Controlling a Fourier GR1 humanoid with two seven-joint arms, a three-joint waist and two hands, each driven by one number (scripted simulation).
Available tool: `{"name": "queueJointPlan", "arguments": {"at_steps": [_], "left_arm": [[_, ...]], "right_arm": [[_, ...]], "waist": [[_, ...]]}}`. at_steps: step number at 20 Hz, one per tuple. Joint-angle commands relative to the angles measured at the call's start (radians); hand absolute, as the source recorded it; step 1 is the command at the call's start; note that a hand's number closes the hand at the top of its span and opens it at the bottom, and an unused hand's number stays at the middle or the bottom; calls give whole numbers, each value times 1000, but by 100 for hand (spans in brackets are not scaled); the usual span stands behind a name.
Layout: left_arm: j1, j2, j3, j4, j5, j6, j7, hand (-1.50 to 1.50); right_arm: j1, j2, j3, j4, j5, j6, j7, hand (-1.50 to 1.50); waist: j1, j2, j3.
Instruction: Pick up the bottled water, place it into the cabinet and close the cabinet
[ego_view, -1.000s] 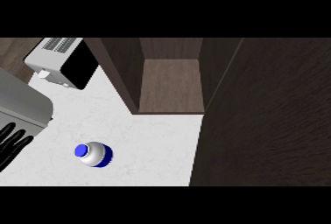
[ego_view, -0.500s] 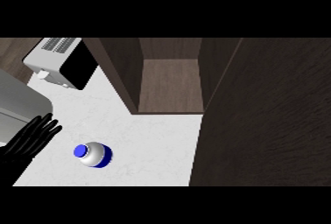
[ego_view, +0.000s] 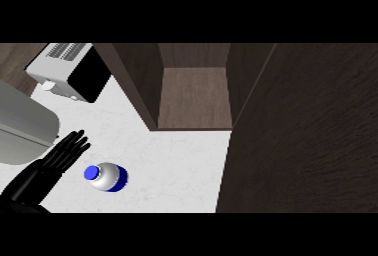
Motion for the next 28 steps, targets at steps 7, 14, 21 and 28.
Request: {"name": "queueJointPlan", "arguments": {"at_steps": [7,14,21,28], "left_arm": [[-135,31,-44,436,-274,41,-382,-150],[-284,70,-49,746,-309,79,-541,-150],[-326,63,-72,842,-324,152,-651,-150],[-358,-8,-96,969,-329,227,-775,-150]], "right_arm": [[0,-29,32,-98,85,-28,49,-150],[-46,-33,40,-87,93,-61,101,-150],[-6,-74,36,-160,70,-68,90,-150],[-69,-52,27,-54,69,-89,58,-150]], "waist": [[-4,1,-1],[-14,4,-3],[-14,1,-2],[-6,3,-2]]}}
